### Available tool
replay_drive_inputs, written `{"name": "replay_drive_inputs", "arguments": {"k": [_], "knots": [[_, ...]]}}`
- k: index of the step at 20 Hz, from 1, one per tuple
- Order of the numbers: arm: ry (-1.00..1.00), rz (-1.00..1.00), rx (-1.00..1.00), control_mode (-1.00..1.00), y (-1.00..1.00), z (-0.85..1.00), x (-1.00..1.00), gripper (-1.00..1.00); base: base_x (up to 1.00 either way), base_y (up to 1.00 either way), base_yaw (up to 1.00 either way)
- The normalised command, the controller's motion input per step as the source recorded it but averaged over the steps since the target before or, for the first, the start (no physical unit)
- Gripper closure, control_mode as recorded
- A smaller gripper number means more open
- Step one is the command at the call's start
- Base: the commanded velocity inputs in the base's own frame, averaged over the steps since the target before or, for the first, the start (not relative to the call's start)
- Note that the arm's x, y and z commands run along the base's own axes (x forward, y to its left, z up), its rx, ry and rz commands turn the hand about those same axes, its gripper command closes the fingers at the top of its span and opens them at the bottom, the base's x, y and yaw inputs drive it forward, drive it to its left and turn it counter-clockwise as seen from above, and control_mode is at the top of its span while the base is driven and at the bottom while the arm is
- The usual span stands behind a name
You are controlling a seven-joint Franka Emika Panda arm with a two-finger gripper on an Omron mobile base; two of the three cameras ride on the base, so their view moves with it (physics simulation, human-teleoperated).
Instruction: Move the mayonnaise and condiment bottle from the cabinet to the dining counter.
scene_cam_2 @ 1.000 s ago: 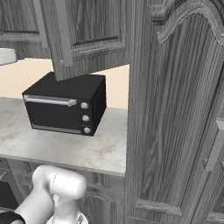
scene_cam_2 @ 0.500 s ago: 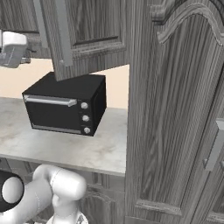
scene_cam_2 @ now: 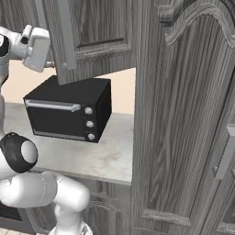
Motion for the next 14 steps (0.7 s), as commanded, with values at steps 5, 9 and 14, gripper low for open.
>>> {"name": "replay_drive_inputs", "arguments": {"k": [5,9,14], "knots": [[0.25,-0.13,-0.07,-1.0,-0.61,-0.34,0.1,-1.0,0.0,0.0,0.0],[0.2,-0.17,-0.06,-1.0,-0.66,-0.29,-0.06,-1.0,0.0,0.0,0.0],[0.12,-0.18,-0.05,-1.0,-0.73,-0.12,-0.21,-1.0,0.0,0.0,0.0]]}}
